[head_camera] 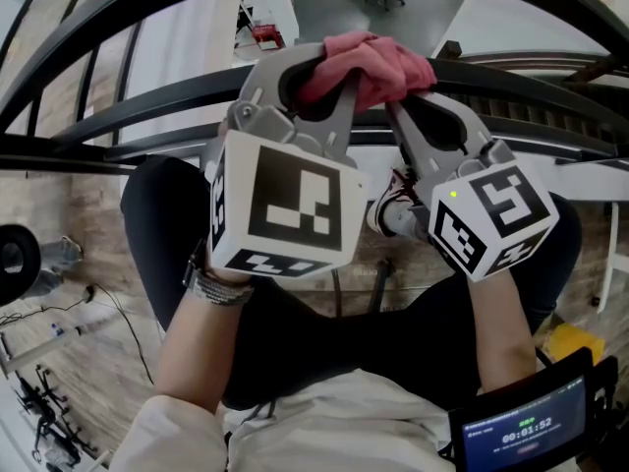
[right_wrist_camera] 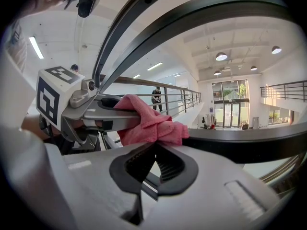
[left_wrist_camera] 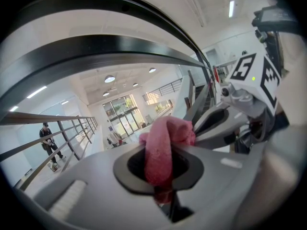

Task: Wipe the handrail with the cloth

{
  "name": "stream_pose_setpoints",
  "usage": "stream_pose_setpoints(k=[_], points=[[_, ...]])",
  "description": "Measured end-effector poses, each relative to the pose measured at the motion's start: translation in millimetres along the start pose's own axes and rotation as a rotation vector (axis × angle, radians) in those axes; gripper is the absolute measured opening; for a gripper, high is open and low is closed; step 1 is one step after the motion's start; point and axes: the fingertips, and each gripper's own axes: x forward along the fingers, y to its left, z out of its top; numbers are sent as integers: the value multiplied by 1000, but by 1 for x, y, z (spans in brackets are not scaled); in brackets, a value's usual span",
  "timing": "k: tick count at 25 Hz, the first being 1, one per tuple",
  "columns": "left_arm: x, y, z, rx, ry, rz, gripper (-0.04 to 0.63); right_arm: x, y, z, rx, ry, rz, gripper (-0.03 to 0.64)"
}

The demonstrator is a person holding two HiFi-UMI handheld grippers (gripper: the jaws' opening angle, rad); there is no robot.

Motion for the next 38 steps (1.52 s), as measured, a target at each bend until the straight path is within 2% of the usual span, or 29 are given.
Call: stream_pose_setpoints(k=[8, 16, 22, 26, 30, 34, 38], points=[[-2, 2, -1, 3, -15, -8, 28, 1, 5, 9, 0, -11, 9, 2], [-7, -8, 3, 48, -43, -13, 28, -2, 4, 1, 5, 17, 21, 2], [-6, -8, -1, 26, -27, -19, 28, 2, 3, -1, 2, 32, 18, 2], [-9, -11, 0, -14, -14, -10, 28, 1, 3, -1, 2, 31, 19, 2], [-10, -16, 2, 8, -8, -32, 29, -2, 3, -3, 0, 33, 19, 2], [-11, -20, 1, -18, -13, -54, 29, -1, 2, -3, 4, 36, 17, 2], [-11, -33, -7, 3, -7, -141, 29, 1, 2, -3, 3, 42, 16, 2]])
